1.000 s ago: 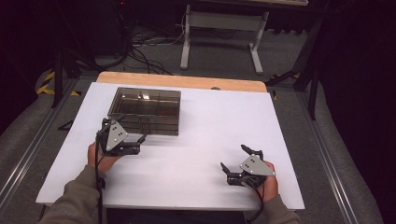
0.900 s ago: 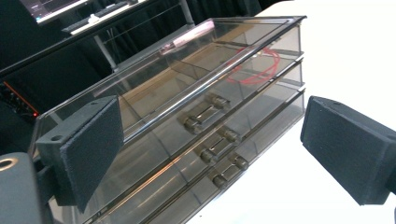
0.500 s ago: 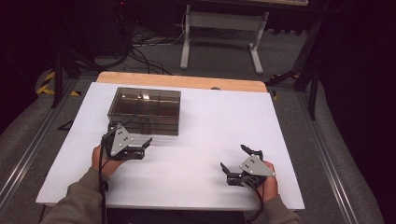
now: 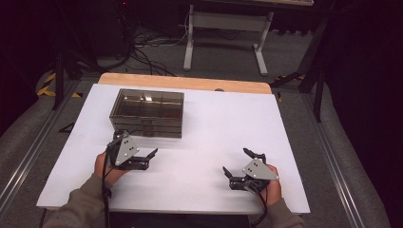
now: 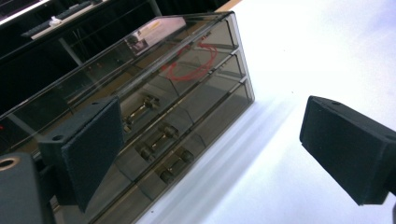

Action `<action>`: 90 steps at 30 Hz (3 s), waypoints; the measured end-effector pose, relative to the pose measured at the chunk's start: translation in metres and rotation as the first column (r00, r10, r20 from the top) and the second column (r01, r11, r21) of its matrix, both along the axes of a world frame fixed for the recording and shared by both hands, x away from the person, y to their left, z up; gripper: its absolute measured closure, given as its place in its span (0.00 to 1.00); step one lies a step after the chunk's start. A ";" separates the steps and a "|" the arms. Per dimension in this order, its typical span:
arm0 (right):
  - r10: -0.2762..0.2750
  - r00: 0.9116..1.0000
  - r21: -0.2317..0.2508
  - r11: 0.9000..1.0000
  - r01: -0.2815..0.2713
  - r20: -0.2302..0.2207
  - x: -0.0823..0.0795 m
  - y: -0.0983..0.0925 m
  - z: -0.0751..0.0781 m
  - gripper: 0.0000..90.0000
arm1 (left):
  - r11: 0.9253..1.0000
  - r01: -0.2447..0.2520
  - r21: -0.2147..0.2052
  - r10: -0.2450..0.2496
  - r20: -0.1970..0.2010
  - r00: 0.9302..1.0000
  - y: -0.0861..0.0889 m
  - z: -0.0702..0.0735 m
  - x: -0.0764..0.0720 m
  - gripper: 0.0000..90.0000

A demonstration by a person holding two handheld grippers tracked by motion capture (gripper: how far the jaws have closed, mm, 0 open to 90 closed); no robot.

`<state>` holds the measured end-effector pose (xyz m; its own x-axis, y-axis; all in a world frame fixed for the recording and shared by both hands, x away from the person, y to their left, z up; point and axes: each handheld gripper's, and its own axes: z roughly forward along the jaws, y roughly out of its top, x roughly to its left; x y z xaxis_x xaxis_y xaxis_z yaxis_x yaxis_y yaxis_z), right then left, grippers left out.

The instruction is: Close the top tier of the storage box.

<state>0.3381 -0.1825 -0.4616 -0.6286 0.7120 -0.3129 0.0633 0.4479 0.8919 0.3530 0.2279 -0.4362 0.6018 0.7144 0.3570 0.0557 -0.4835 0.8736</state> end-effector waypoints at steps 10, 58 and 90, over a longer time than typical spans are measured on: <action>0.003 1.000 0.001 1.000 -0.003 0.002 0.000 0.001 0.000 0.08 | 1.000 0.003 0.021 -0.002 -0.026 1.000 0.010 -0.005 -0.010 0.08; -0.021 1.000 0.004 1.000 0.021 0.015 -0.011 0.001 0.000 0.08 | 0.998 -0.052 0.024 0.056 -0.154 0.987 0.047 -0.035 -0.040 0.06; -0.030 1.000 0.010 0.999 0.030 -0.005 -0.007 -0.002 -0.002 0.08 | 0.997 -0.063 0.040 0.069 -0.169 0.983 0.046 -0.037 -0.035 0.07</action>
<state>0.3315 -0.1841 -0.4636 -0.6081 0.7337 -0.3030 0.0808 0.4370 0.8958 0.3185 0.2744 -0.4736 0.6077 0.7438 0.2784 0.2354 -0.5035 0.8313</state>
